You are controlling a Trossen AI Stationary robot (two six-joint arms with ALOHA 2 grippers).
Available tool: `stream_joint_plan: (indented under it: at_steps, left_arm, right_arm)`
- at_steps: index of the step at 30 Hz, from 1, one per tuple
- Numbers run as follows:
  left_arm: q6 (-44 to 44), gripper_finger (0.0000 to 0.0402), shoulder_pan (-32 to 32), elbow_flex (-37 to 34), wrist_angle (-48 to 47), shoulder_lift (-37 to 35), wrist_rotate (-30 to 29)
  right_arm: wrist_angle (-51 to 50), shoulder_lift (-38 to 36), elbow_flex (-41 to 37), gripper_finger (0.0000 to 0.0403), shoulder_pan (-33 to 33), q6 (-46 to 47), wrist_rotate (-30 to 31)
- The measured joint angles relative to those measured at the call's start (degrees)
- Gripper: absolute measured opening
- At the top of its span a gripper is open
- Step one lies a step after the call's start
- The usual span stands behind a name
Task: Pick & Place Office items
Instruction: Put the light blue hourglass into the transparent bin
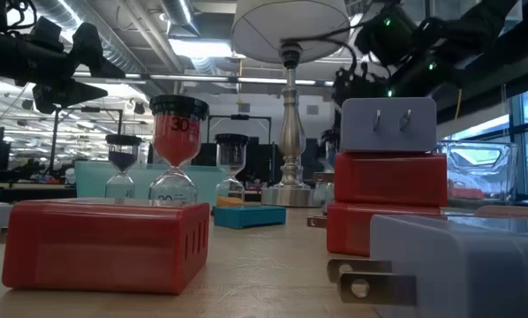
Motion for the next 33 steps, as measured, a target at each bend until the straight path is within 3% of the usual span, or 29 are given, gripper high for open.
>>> stream_joint_plan:
  at_steps: [8, 15, 20, 27, 33]
  left_arm:
    - [-0.01, 0.0290, 0.00, 0.00, -0.02, 0.00, 0.01]
    - [0.01, 0.0290, 0.00, 0.00, -0.02, 0.00, 0.01]
    - [-0.01, 0.0290, 0.00, 0.00, -0.01, 0.00, 0.01]
    - [-0.01, 0.0290, 0.00, 0.00, 0.00, -0.02, 0.00]
    - [0.00, 0.0290, 0.00, 0.00, 0.00, 0.00, -0.01]
  right_arm:
    - [-3.80, -13.66, 0.02, 0.0191, -2.00, 0.15, 2.94]
    - [-15.95, -27.48, 0.02, 0.0191, -2.09, -0.03, 11.58]
    - [-29.75, -34.92, 0.02, 0.0198, -2.15, 2.68, 20.94]
    - [-46.99, -36.57, 0.02, 0.0195, -6.25, 18.14, 25.78]
    - [-47.95, -33.47, 0.02, 0.0197, -13.02, 19.29, 23.28]
